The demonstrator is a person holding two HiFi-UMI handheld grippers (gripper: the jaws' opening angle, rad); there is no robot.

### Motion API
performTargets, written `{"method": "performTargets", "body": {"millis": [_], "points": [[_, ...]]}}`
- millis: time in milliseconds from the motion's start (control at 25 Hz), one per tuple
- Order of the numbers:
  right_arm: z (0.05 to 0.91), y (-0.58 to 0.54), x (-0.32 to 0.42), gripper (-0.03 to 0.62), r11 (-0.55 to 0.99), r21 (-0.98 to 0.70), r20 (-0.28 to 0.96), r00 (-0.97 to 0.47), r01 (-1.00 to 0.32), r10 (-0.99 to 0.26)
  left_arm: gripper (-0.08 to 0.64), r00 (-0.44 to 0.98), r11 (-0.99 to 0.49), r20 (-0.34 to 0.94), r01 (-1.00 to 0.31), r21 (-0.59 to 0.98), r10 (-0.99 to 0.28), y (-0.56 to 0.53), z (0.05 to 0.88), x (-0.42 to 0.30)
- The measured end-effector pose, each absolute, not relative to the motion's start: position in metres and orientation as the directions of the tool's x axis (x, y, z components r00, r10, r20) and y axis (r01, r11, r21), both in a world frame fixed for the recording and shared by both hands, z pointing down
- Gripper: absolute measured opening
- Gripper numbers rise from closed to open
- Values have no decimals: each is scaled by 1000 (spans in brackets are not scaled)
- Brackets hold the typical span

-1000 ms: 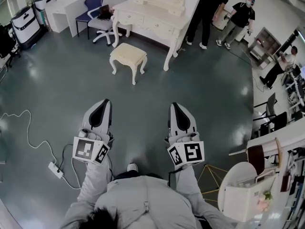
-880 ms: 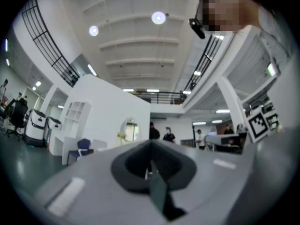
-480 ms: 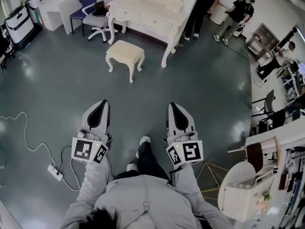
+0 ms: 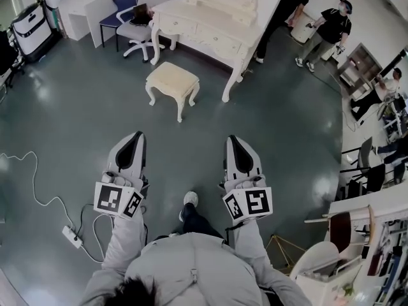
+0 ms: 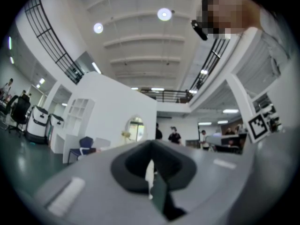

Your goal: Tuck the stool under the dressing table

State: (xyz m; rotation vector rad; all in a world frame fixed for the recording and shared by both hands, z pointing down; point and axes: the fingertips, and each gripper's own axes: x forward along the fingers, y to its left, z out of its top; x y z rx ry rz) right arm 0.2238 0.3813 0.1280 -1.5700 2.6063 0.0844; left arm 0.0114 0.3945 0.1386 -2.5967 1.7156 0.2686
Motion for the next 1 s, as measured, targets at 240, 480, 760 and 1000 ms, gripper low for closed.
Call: {"method": "performTargets", "body": {"millis": [240, 480, 760, 1000], "points": [[121, 312, 227, 3, 505, -1, -118, -502, -863, -857, 5, 348, -362, -159, -930, 69, -924, 333, 130, 15], [117, 251, 232, 2, 527, 2, -130, -523, -850, -843, 5, 337, -350, -169, -935, 55, -926, 277, 126, 22], [121, 202, 250, 2, 540, 7, -143, -536, -841, -832, 5, 340, -353, -187, -935, 37, -922, 229, 125, 46], [131, 174, 250, 2, 551, -14, -134, -545, -834, -828, 5, 328, -338, -156, -940, 41, -932, 203, 135, 46]]}}
